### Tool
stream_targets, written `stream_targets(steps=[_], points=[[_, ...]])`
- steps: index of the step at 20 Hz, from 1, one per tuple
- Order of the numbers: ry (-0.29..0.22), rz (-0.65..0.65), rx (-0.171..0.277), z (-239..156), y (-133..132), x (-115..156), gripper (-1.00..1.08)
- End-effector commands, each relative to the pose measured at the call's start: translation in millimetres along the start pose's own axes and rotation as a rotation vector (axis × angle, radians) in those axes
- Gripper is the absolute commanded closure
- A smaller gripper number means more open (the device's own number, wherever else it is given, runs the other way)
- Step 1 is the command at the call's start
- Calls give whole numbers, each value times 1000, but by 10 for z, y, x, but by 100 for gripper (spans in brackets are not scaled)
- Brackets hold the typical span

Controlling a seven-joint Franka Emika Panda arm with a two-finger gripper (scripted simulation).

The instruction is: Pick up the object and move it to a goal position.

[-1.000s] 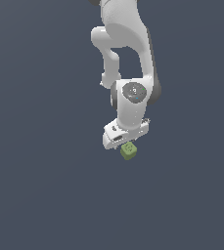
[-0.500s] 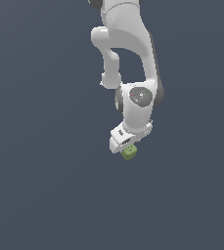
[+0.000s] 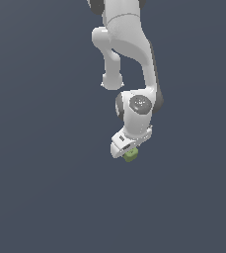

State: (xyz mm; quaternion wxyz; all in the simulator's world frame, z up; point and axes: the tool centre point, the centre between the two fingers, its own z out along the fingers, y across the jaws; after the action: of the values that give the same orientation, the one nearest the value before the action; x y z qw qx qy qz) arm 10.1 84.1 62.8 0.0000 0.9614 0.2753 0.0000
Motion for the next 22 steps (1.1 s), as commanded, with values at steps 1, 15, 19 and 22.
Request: stream_targets(steps=[1, 15, 19, 22], points=[[0, -2, 0, 129, -5, -4, -92], [0, -3, 0, 233, -1, 8, 108], [0, -2, -1, 224, 8, 5, 108], [0, -2, -1, 175, 21, 4, 108]])
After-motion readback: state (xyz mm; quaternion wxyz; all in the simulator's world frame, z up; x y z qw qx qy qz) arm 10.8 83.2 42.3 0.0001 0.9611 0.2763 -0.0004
